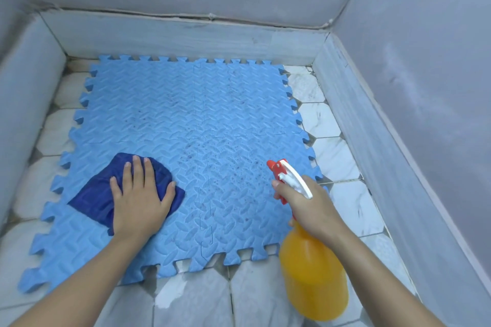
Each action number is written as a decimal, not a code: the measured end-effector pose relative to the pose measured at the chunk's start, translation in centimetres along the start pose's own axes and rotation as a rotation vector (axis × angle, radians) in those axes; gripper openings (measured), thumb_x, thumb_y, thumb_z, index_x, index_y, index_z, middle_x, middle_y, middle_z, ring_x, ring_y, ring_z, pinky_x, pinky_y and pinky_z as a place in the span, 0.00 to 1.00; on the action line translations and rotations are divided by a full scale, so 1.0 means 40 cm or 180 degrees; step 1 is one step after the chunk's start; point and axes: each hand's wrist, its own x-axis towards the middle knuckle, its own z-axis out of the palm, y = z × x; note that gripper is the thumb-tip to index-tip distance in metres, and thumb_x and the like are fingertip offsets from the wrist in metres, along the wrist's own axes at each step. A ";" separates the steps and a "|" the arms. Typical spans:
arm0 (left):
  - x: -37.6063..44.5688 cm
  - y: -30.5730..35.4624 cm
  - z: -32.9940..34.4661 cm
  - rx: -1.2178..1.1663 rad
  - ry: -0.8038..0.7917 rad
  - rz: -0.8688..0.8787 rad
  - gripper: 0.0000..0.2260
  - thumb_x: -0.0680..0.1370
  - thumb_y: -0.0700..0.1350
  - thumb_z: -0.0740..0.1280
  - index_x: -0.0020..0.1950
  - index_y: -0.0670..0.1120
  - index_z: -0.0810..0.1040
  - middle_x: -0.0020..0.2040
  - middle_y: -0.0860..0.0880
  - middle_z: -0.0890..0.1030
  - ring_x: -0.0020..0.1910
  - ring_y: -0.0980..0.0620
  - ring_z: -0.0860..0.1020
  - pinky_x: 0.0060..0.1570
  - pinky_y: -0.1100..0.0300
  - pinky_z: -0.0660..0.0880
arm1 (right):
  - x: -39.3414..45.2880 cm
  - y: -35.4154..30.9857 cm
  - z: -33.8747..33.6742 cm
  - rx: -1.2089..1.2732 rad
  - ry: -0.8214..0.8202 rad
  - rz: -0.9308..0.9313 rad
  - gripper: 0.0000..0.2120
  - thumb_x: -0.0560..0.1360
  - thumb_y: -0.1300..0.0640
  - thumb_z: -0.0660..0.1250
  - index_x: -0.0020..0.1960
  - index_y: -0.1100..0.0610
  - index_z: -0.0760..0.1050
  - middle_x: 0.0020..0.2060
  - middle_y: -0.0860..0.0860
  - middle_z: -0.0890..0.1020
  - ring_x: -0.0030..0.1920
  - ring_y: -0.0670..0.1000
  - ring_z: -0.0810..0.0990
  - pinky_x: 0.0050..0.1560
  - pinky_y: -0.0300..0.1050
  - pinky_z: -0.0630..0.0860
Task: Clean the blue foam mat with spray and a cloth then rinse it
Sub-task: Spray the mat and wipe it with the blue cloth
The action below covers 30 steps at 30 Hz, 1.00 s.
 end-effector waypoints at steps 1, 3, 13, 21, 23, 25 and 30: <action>0.001 0.001 0.004 0.0014 0.0001 0.0008 0.37 0.77 0.64 0.45 0.76 0.39 0.59 0.77 0.39 0.60 0.75 0.40 0.57 0.71 0.37 0.52 | 0.004 0.013 -0.004 0.0027 0.0044 0.0073 0.18 0.75 0.47 0.68 0.44 0.64 0.76 0.35 0.53 0.78 0.31 0.50 0.74 0.29 0.44 0.76; 0.003 -0.004 0.006 0.0017 0.0030 0.0044 0.38 0.77 0.65 0.45 0.76 0.39 0.59 0.76 0.39 0.60 0.75 0.39 0.57 0.70 0.36 0.52 | 0.002 0.042 -0.026 0.0064 0.0217 0.0236 0.18 0.75 0.46 0.67 0.42 0.62 0.76 0.33 0.50 0.78 0.30 0.50 0.75 0.30 0.43 0.77; -0.002 -0.009 0.005 -0.0072 0.0038 0.0168 0.37 0.77 0.63 0.44 0.76 0.37 0.59 0.76 0.38 0.60 0.75 0.38 0.57 0.70 0.36 0.52 | -0.069 0.150 -0.129 0.0205 0.0285 0.0686 0.17 0.75 0.45 0.67 0.44 0.59 0.81 0.43 0.55 0.84 0.38 0.52 0.79 0.30 0.37 0.76; 0.003 -0.013 -0.004 -0.0067 -0.0031 0.0117 0.38 0.77 0.64 0.42 0.76 0.38 0.58 0.77 0.38 0.59 0.76 0.39 0.56 0.71 0.37 0.51 | -0.108 0.079 -0.058 -0.0141 0.0126 0.0146 0.24 0.72 0.42 0.68 0.41 0.65 0.71 0.31 0.54 0.74 0.31 0.53 0.73 0.39 0.54 0.78; 0.002 -0.015 -0.004 -0.0079 -0.0058 0.0126 0.38 0.77 0.63 0.42 0.76 0.38 0.59 0.77 0.38 0.59 0.76 0.39 0.56 0.71 0.36 0.51 | -0.111 0.033 -0.040 -0.0192 -0.0199 -0.0149 0.20 0.75 0.45 0.69 0.43 0.63 0.71 0.31 0.55 0.72 0.30 0.53 0.73 0.35 0.46 0.77; 0.004 -0.016 -0.006 -0.0076 -0.0066 0.0134 0.37 0.77 0.63 0.43 0.76 0.38 0.60 0.76 0.38 0.60 0.75 0.38 0.58 0.70 0.35 0.53 | -0.112 -0.001 -0.015 -0.0117 -0.0341 -0.0295 0.17 0.76 0.48 0.69 0.48 0.63 0.72 0.38 0.56 0.75 0.32 0.55 0.75 0.35 0.45 0.79; 0.004 -0.016 -0.002 -0.0062 -0.0087 0.0153 0.37 0.77 0.63 0.44 0.76 0.38 0.60 0.76 0.38 0.60 0.75 0.39 0.58 0.70 0.36 0.53 | -0.105 -0.027 0.039 0.0132 -0.0110 -0.0351 0.15 0.76 0.54 0.68 0.46 0.68 0.72 0.48 0.65 0.76 0.34 0.56 0.75 0.25 0.32 0.71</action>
